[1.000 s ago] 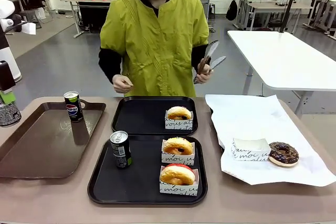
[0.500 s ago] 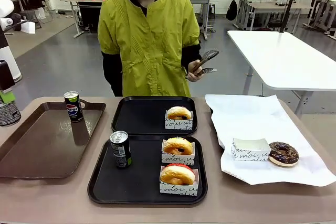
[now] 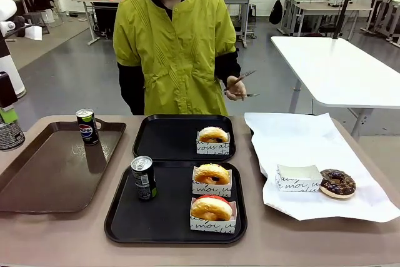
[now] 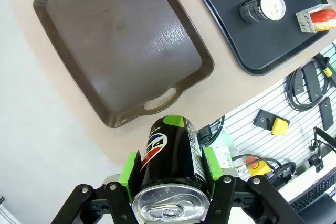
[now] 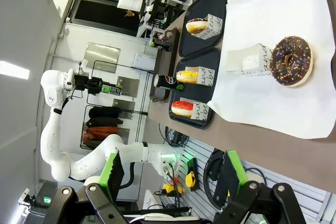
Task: Set up donuts and drinks on trays.
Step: Pick up one Pepsi coke from the Handle tray and place it on the Flat Tray without a Pepsi coke.
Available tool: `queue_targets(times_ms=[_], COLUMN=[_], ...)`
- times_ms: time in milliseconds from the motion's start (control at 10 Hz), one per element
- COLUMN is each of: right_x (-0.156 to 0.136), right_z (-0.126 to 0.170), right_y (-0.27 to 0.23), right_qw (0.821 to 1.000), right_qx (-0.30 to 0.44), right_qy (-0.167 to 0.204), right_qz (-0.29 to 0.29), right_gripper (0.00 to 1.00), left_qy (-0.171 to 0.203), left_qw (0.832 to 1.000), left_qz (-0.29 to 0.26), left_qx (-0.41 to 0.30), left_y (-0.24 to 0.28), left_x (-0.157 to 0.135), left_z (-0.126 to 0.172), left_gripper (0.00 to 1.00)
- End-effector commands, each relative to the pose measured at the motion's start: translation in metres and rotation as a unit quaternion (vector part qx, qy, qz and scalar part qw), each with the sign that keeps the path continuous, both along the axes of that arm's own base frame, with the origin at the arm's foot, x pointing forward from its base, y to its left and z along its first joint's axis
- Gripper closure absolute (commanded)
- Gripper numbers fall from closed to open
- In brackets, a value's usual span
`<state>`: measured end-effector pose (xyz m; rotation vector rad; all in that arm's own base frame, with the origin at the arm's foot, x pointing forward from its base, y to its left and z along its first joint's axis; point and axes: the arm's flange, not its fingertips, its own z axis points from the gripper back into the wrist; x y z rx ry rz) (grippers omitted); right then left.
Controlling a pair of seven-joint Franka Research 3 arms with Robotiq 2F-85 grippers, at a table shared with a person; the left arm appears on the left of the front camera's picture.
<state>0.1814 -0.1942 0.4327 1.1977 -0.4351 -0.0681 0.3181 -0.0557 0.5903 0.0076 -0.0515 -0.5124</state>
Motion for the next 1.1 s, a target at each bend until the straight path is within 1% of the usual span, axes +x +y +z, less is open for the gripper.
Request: queue_targets(times_ms=[0,100,200,300,600,700,800,900,1000], right_x=[0.002,0.002,0.002,0.002,0.002,0.002,0.002,0.002,0.002], right_z=[0.002,0.002,0.002,0.002,0.002,0.002,0.002,0.002,0.002], right_y=[-0.001,-0.001,-0.001,-0.001,-0.001,-0.001,-0.001,-0.001,-0.001], right_qw=[1.0,1.0,1.0,1.0,1.0,1.0,1.0,1.0,1.0], right_qx=[0.009,0.009,0.009,0.009,0.009,0.009,0.009,0.009,0.009], right_qy=[-0.015,-0.015,-0.015,-0.015,-0.015,-0.015,-0.015,-0.015,-0.015], right_qz=[-0.002,-0.002,-0.002,-0.002,-0.002,-0.002,-0.002,-0.002,-0.002], right_gripper=[0.0,0.0,0.0,0.0,0.0,0.0,0.0,0.0,0.0], left_qy=[-0.002,0.0,-0.012,-0.018,-0.021,-0.022,-0.033,-0.037,-0.019], left_qw=[1.0,1.0,1.0,1.0,0.999,0.999,0.998,0.998,0.999], left_qz=[-0.002,0.0,-0.012,-0.011,-0.031,-0.03,-0.023,-0.009,-0.037], left_qx=[0.0,0.0,-0.005,-0.016,-0.032,-0.035,-0.043,-0.048,-0.032], left_y=[0.0,0.0,-0.015,-0.026,-0.058,-0.066,-0.069,-0.065,-0.066], left_x=[-0.003,0.0,0.011,0.017,0.039,0.045,0.049,0.049,0.045], left_z=[0.002,0.0,-0.006,-0.011,-0.025,-0.032,-0.035,-0.031,-0.037], left_gripper=[0.41,0.41,0.41,0.41,0.41,0.41,0.41,0.41,0.41])
